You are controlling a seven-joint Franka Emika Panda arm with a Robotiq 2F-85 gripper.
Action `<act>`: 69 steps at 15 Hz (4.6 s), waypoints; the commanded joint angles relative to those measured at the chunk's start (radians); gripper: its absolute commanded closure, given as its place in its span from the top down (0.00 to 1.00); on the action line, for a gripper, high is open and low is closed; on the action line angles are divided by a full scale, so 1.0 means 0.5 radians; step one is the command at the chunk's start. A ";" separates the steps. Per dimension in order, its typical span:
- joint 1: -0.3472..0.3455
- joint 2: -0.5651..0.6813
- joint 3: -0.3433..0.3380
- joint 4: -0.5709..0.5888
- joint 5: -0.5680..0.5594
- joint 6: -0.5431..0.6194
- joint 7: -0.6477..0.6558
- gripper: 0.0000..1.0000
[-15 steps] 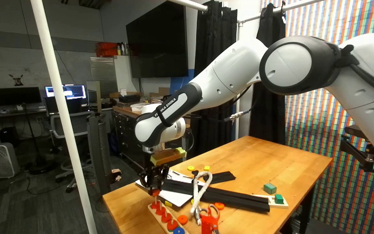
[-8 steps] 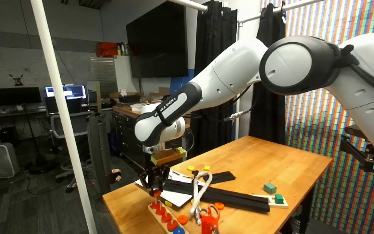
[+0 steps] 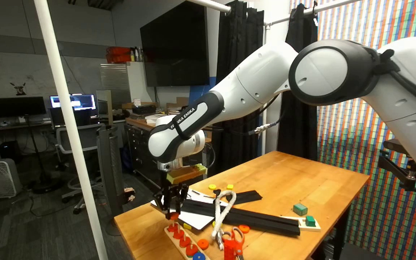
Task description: Pick up the orange ring on the right and place it on the wooden board
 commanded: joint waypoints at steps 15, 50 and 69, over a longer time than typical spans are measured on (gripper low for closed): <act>0.008 0.067 0.018 0.105 0.002 -0.074 0.021 0.17; -0.014 0.217 0.028 0.233 0.063 -0.235 0.057 0.68; -0.070 -1.135 -0.138 -0.952 0.035 0.205 0.543 1.00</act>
